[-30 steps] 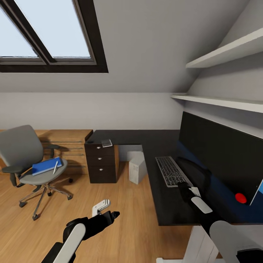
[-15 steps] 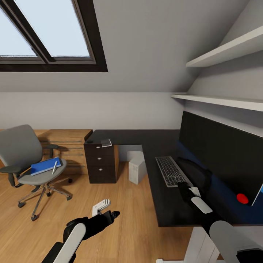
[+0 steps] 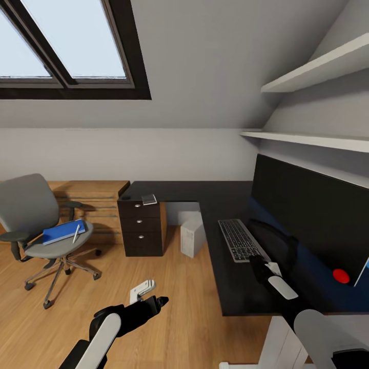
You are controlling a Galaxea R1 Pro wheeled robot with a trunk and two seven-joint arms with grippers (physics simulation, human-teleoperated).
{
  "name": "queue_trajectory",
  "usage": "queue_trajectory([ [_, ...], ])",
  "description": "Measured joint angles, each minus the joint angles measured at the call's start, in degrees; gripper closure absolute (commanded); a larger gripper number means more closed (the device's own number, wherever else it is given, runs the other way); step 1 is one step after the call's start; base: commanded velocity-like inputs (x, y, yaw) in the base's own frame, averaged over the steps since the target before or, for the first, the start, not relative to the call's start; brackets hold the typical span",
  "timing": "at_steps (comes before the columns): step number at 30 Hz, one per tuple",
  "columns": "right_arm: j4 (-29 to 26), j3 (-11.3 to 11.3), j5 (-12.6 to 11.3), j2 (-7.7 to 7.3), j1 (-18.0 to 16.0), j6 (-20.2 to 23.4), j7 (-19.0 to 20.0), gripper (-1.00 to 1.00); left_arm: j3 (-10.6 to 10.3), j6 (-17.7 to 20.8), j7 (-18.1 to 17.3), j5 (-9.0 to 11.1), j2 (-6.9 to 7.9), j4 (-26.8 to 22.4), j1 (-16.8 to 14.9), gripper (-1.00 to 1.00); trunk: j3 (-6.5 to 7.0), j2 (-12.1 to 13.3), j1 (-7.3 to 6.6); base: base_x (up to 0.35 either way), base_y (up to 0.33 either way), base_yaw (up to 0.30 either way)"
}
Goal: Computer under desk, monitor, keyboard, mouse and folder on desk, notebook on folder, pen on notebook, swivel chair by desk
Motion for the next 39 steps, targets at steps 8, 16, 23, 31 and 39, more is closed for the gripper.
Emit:
queue_trajectory([
  [8,0.0,0.0,0.0,0.00,0.0,0.0,0.0,1.00,0.1,0.0,-0.8,0.1,0.14,0.0,0.0,-1.00,-0.01,0.0,0.01,0.000,0.000,0.000],
  [16,0.0,0.0,0.1,0.00,0.0,-0.1,0.1,1.00,0.1,-0.1,-1.0,0.2,0.26,0.2,0.0,-1.00,-0.01,0.0,0.01,0.013,-0.120,0.000],
  [23,0.0,0.0,0.1,0.03,0.0,-0.2,0.1,1.00,0.1,-0.1,-1.0,0.2,0.28,0.3,0.0,-1.00,-0.01,0.0,0.00,0.023,-0.015,0.000],
  [31,0.0,0.1,0.1,0.08,0.0,-0.2,0.1,1.00,0.1,-0.1,-1.0,0.3,0.27,0.3,0.0,-1.00,-0.01,0.0,0.01,0.019,-0.001,0.000],
  [39,0.0,0.2,0.2,0.09,0.0,-0.2,0.1,1.00,0.2,-0.1,-1.0,0.3,0.33,0.3,0.0,-1.00,-0.01,0.0,0.01,0.001,0.000,0.000],
])
